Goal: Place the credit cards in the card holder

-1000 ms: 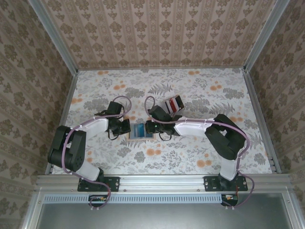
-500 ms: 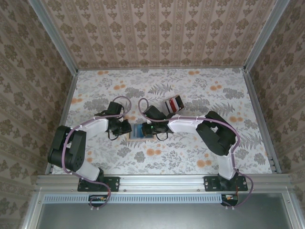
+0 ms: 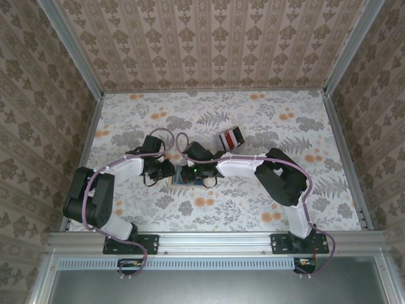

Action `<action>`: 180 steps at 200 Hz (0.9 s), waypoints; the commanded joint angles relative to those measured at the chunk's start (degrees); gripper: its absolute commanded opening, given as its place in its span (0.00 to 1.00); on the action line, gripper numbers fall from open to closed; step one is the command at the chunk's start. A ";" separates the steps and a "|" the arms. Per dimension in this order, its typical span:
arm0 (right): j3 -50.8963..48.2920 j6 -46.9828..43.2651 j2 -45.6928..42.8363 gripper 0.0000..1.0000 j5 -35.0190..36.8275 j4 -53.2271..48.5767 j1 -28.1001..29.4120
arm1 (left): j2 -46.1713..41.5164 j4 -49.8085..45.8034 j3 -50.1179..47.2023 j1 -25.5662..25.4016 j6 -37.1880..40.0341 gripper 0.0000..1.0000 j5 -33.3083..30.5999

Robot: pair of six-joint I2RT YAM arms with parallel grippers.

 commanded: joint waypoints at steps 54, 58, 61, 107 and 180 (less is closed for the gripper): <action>-10.97 -2.57 -17.18 0.20 6.23 -7.07 -5.95 | 0.02 -4.99 -1.48 -0.12 -0.03 0.25 -1.70; -11.85 -2.57 -17.83 0.21 6.33 -7.10 -6.49 | 0.01 -4.99 -1.48 -0.06 -0.05 0.25 -1.73; -12.51 -2.57 -18.39 0.21 6.48 -7.12 -6.85 | 0.06 -5.00 -1.42 -0.12 -0.03 0.25 -1.68; -19.07 -1.82 -20.70 0.25 6.67 -6.11 -9.76 | -0.28 -4.85 -1.28 -0.16 -0.11 0.27 -1.51; -20.21 -2.01 -20.13 0.29 7.91 -6.80 -10.21 | -1.02 -5.34 -0.49 -0.15 0.19 0.29 -1.95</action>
